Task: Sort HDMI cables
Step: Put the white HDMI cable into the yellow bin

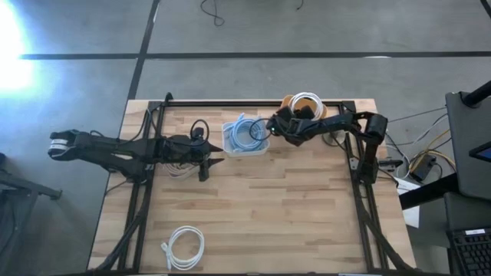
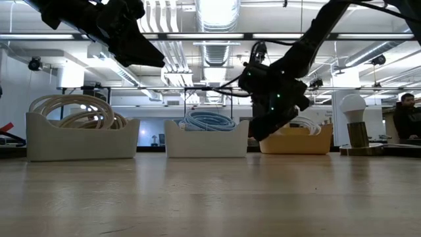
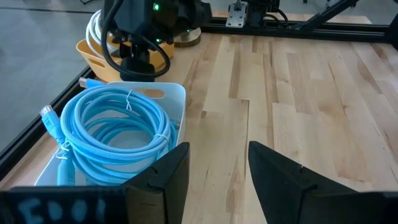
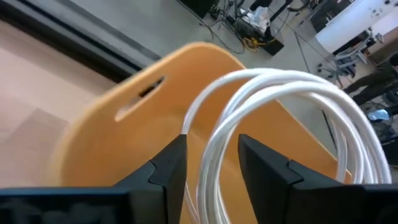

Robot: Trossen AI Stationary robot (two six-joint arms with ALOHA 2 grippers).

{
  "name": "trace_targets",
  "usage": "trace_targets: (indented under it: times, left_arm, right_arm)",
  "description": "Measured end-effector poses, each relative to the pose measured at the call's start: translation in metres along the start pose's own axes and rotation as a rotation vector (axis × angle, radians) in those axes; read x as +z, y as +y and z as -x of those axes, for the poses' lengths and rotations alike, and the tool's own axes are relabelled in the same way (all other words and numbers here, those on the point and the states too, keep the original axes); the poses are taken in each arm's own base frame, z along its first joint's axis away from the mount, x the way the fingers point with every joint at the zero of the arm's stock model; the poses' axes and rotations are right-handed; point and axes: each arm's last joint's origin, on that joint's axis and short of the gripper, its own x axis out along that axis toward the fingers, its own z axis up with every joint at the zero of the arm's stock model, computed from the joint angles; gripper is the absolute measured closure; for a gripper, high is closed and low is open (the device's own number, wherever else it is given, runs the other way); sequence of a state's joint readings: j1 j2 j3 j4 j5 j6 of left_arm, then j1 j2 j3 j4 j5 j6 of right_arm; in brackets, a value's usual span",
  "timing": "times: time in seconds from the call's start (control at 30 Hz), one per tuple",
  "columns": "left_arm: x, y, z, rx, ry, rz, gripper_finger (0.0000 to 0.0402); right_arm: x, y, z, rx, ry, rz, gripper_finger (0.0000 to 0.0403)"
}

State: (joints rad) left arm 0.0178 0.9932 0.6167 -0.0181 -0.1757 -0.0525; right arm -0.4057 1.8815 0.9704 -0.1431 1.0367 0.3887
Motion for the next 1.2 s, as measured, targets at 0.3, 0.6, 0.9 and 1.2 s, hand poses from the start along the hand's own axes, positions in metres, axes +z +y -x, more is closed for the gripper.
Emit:
trace_targets:
  times: [0.3, 0.6, 0.9, 1.2]
  left_arm:
    - [0.0, 0.0, 0.0, 0.0, 0.001, 0.0, 0.0232]
    - [0.0, 0.0, 0.0, 0.0, 0.001, 0.0, 0.0232]
    - [-0.001, -0.001, 0.0, -0.049, 0.01, 0.009, 0.0232]
    - [-0.005, -0.011, 0.0, -0.315, 0.073, 0.058, 0.0232]
  right_arm:
    - [0.017, 0.0, 0.012, 0.026, -0.034, -0.027, 0.0229]
    - [0.039, 0.006, 0.05, 0.213, -0.017, 0.022, 0.022]
    - [0.064, 0.014, 0.103, 0.415, 0.006, 0.102, 0.0227]
    - [0.07, 0.022, 0.162, 0.522, -0.057, 0.176, 0.0227]
